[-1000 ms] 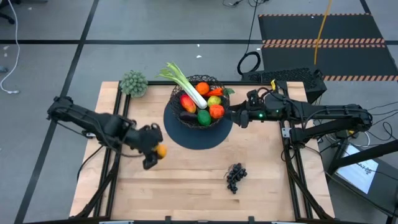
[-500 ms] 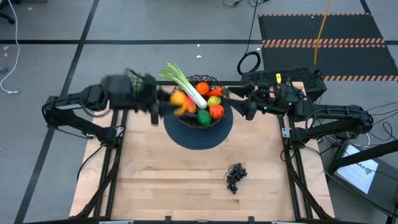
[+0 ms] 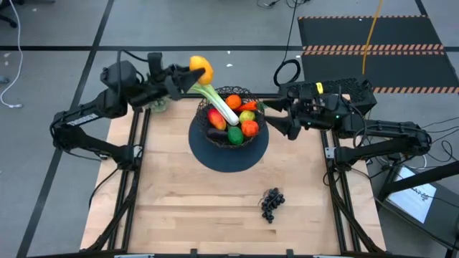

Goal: Build produce basket
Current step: Put the yellow lemon into the wire basket

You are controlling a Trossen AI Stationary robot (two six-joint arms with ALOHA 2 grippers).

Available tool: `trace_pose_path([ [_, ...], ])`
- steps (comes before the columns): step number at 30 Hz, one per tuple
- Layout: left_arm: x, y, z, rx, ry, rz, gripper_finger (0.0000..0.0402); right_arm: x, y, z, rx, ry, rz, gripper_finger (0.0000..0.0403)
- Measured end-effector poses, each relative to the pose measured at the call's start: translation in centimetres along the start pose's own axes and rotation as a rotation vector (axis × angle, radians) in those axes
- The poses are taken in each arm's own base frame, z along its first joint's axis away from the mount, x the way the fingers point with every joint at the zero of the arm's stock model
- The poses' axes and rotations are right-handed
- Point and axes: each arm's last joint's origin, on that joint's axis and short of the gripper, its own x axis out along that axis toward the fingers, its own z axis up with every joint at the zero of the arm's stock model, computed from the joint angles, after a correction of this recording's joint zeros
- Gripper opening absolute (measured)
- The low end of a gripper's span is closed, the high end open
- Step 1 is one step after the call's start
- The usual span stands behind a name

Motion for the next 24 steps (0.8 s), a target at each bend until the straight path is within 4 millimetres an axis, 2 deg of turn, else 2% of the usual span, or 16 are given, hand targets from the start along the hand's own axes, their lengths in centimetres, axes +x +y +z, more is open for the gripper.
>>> trace_pose_path([
  [8,0.1,-0.1,-0.3,-0.324,0.030,-0.021,0.0246,0.0,0.5,-0.3,0.000,0.092,0.172,0.0393],
  [15,0.0,-0.7,-0.8,-0.587,0.096,-0.054,0.0246,-0.1,0.5,-0.3,-0.002,0.099,0.187,0.0393],
  [24,-0.2,-1.0,-1.6,-0.749,0.231,-0.063,0.0246,-0.2,0.8,-0.5,0.002,0.159,0.300,0.0393],
])
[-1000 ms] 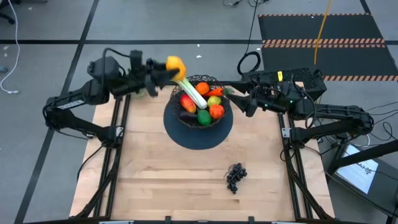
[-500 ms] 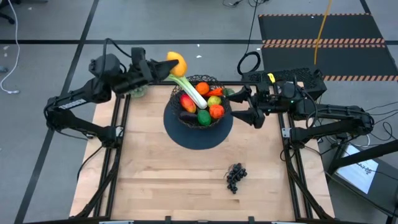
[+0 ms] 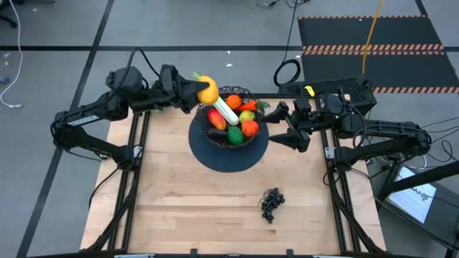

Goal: Build produce basket
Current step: Put the yellow lemon into the wire basket

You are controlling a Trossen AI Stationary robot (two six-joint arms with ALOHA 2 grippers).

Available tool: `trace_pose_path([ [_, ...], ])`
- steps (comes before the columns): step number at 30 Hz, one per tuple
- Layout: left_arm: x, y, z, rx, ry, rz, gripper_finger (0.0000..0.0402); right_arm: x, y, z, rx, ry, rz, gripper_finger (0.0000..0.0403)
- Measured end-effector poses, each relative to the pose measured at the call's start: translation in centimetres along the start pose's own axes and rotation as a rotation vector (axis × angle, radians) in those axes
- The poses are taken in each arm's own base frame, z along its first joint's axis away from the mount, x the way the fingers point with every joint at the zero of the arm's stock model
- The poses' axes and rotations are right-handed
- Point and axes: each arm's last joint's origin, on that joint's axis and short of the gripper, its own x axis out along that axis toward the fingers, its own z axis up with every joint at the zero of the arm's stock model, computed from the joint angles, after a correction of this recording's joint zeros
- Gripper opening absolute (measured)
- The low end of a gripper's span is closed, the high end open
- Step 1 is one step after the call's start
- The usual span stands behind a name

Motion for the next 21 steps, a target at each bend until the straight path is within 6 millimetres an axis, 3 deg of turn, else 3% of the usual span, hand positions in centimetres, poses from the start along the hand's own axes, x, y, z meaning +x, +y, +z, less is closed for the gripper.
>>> trace_pose_path([
  [21,-0.02,0.78,-0.23,0.166,0.043,0.073,0.0246,0.01,0.11,-0.14,0.080,0.031,0.042,0.0393],
])
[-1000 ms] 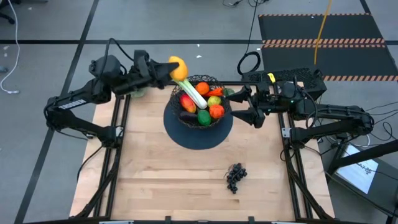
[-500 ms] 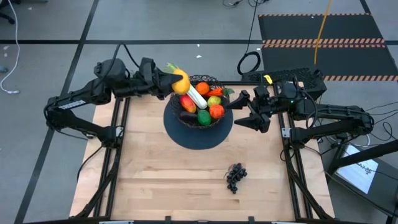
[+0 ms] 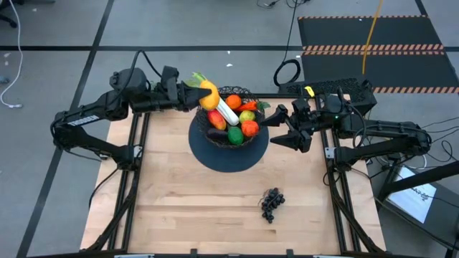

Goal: Build produce basket
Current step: Put the yellow lemon into the wire basket

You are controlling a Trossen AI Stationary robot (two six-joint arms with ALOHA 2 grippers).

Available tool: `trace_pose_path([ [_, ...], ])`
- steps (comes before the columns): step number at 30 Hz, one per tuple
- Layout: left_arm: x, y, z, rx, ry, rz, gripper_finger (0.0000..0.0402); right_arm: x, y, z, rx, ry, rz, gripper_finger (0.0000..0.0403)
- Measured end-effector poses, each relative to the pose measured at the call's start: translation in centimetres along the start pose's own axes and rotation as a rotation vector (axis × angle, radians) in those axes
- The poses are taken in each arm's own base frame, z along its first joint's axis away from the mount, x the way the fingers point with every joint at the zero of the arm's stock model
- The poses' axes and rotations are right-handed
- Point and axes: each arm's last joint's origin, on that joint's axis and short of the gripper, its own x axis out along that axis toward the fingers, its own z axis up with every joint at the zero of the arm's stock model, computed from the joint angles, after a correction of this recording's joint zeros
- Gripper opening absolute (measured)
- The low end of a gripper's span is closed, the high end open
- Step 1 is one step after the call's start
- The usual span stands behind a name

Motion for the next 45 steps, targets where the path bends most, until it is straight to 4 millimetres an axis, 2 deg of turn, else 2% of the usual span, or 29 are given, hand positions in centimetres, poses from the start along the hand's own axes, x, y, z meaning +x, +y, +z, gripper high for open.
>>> trace_pose_path([
  [8,0.0,0.0,0.0,0.143,-0.001,-0.001,0.0246,0.0,-0.1,-0.1,0.003,0.010,-0.015,0.0393],
  [18,0.0,0.0,0.0,0.413,-0.002,-0.002,0.0246,-0.1,-0.9,-0.8,0.045,0.026,-0.164,0.0393],
  [37,0.0,0.0,0.0,1.268,-0.003,0.000,0.0246,-0.3,-1.5,-0.4,0.096,-0.118,-0.385,0.0393],
  [45,0.0,0.0,0.0,1.633,-0.003,0.000,0.0246,-0.3,-1.9,-0.4,0.180,-0.197,-0.488,0.0393],
])
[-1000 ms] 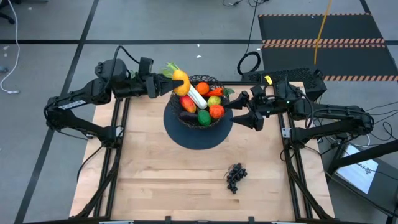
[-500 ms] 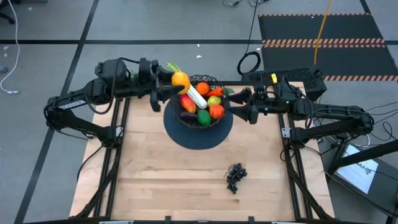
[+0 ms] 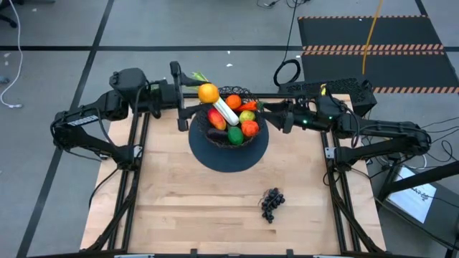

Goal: Build produce basket
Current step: Put the yellow lemon into the wire basket

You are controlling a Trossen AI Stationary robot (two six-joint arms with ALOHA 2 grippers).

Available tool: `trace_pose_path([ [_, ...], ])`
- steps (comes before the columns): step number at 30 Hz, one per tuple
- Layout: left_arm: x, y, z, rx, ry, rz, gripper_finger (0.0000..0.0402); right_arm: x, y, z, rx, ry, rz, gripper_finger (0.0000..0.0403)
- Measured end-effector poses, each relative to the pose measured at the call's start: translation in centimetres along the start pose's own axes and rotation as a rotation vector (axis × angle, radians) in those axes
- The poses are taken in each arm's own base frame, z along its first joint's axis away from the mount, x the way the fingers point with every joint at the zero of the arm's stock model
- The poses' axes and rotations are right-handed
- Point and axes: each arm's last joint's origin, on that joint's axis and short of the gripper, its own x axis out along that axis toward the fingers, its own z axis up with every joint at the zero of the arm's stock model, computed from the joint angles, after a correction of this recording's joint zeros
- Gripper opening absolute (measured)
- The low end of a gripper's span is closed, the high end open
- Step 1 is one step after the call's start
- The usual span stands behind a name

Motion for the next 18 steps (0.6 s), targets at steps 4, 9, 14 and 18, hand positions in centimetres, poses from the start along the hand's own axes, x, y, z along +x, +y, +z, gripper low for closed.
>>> trace_pose_path([
  [4,0.00,0.00,0.00,0.132,0.000,0.000,0.0246,0.36,-0.15,-0.25,0.062,0.012,-0.007,0.0393],
  [9,0.00,0.00,0.00,0.159,0.000,0.000,0.0246,0.73,-0.31,-0.50,0.147,0.023,-0.015,0.0393],
  [14,0.00,-0.01,-0.01,0.033,0.001,0.000,0.0246,0.82,-0.19,-0.66,0.229,0.023,-0.014,0.0393],
  [18,0.00,0.09,-0.12,-0.152,0.024,0.043,0.0246,0.91,0.08,-0.96,0.251,-0.014,-0.044,0.0393],
])
